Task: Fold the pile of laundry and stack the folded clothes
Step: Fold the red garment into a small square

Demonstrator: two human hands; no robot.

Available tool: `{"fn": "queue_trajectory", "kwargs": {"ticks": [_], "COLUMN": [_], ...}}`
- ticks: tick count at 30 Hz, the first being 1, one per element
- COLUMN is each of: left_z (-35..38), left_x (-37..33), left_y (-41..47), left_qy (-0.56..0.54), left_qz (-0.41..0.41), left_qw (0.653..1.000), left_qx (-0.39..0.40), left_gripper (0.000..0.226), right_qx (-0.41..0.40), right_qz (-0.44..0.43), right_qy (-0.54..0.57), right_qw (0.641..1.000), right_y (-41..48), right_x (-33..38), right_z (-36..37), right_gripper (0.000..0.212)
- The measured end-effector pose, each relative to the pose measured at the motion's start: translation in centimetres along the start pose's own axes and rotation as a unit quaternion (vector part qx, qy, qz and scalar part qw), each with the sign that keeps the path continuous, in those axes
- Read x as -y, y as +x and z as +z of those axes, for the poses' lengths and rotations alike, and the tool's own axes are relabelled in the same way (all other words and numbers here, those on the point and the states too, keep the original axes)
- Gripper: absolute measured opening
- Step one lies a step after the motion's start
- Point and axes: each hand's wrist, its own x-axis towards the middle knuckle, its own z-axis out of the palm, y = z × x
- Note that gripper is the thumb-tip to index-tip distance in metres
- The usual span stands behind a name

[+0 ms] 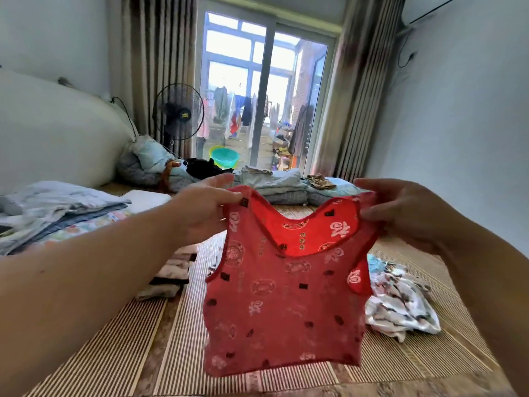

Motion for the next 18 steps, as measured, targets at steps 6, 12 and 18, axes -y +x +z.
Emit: {"fn": "queue_trajectory", "kwargs": {"ticks": [6, 12, 18], "left_z": [0.1, -0.8, 0.5], "left_x": [-4.2, -5.8, -4.7], "left_y": [-0.5, -0.6, -0.6], "left_qy": [0.649, 0.577, 0.427], "left_qz": [0.225, 0.240, 0.059], "left_qw": [0.713, 0.768, 0.894], "left_qx": [-0.136, -0.144, -0.120], "left_gripper": [0.013, 0.019, 0.011], "right_qx": [-0.041, -0.017, -0.066], "right_qz": [-0.105, -0.047, 0.037], "right_qy": [-0.346, -0.223, -0.020], "right_qw": [0.931, 0.974, 0.997], "right_y": [0.5, 0.1, -0.4], "right_x": [1.3, 0.9, -0.4], "right_z": [-0.1, -0.8, 2.5], "right_gripper": [0.013, 0.034, 0.020]}}
